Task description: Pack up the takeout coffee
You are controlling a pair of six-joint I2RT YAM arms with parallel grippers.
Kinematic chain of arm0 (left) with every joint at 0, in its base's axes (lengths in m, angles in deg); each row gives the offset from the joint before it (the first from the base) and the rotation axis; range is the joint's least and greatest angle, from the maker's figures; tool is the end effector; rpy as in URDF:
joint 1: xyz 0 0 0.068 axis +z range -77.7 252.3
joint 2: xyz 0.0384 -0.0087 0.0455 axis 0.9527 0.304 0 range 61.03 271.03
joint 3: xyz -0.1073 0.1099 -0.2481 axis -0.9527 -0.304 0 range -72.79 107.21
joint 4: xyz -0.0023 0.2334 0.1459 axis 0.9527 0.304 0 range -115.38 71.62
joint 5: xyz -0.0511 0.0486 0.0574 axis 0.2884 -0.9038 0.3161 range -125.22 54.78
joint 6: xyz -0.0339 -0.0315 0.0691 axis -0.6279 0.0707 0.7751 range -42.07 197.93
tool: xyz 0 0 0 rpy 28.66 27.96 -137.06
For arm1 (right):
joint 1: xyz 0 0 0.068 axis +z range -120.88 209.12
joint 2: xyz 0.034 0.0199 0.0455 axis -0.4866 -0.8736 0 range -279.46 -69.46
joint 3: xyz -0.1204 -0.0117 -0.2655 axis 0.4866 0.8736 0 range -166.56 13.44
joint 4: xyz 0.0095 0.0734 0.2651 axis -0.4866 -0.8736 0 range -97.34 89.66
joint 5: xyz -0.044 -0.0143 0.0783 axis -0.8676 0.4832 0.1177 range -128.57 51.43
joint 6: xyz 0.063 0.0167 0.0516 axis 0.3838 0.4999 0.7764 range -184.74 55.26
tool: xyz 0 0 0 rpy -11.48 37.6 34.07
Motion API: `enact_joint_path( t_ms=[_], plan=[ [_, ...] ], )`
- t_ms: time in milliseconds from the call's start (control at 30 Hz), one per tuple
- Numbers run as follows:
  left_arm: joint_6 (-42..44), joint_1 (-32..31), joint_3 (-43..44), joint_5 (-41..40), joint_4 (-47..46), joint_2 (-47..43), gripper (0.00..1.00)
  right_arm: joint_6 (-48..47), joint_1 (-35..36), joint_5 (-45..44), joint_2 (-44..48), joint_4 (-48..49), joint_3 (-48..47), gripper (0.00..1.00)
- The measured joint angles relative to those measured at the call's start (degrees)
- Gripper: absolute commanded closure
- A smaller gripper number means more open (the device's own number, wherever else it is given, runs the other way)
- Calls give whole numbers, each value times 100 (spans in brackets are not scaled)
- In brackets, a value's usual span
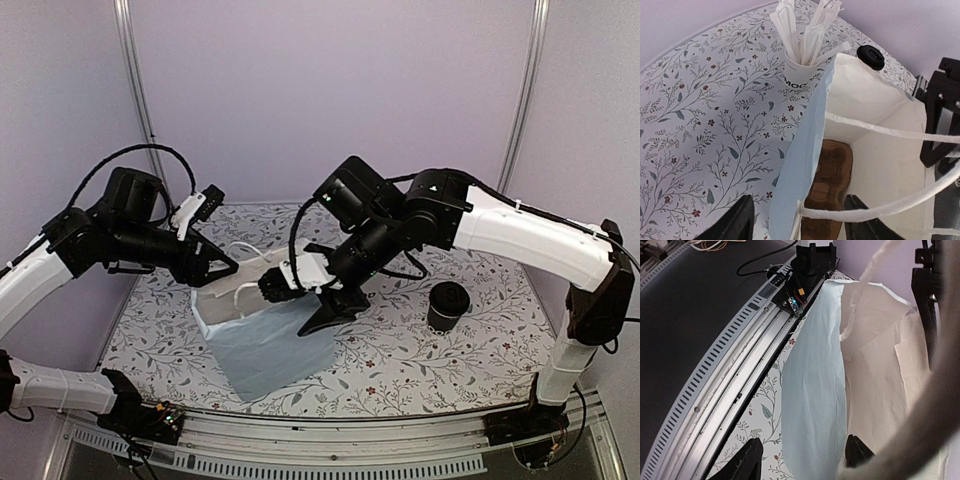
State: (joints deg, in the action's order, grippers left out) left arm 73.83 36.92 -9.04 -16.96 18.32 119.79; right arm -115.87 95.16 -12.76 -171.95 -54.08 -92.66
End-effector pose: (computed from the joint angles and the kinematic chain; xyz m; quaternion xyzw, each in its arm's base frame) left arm 0.1808 -0.1563 0.3488 0.3061 0.8386 -0.2790 0.3538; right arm 0.1442 0.4022 0.3595 -0.8217 0.4126 0.2513 0.3023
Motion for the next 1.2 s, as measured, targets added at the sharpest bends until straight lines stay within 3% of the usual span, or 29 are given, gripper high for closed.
enact_joint_path(
  t_ms=[200, 300, 433, 833, 1200],
  plan=[
    [284, 0, 4, 111, 87, 223, 81, 101, -2, 26, -295, -101, -22, 100],
    [361, 0, 61, 201, 81, 372, 95, 107, -2, 46, -466, -269, -289, 100],
    [481, 2, 352, 286, 103, 505, 100, 114, -7, 66, -592, -444, -879, 100],
    [568, 2, 2203, 352, 352, 887, 100, -142, -7, -175, -446, -645, -2133, 100],
    [721, 2, 2623, 354, 415, 1088, 100, -275, 105, -546, -417, -802, -2590, 100]
  ],
)
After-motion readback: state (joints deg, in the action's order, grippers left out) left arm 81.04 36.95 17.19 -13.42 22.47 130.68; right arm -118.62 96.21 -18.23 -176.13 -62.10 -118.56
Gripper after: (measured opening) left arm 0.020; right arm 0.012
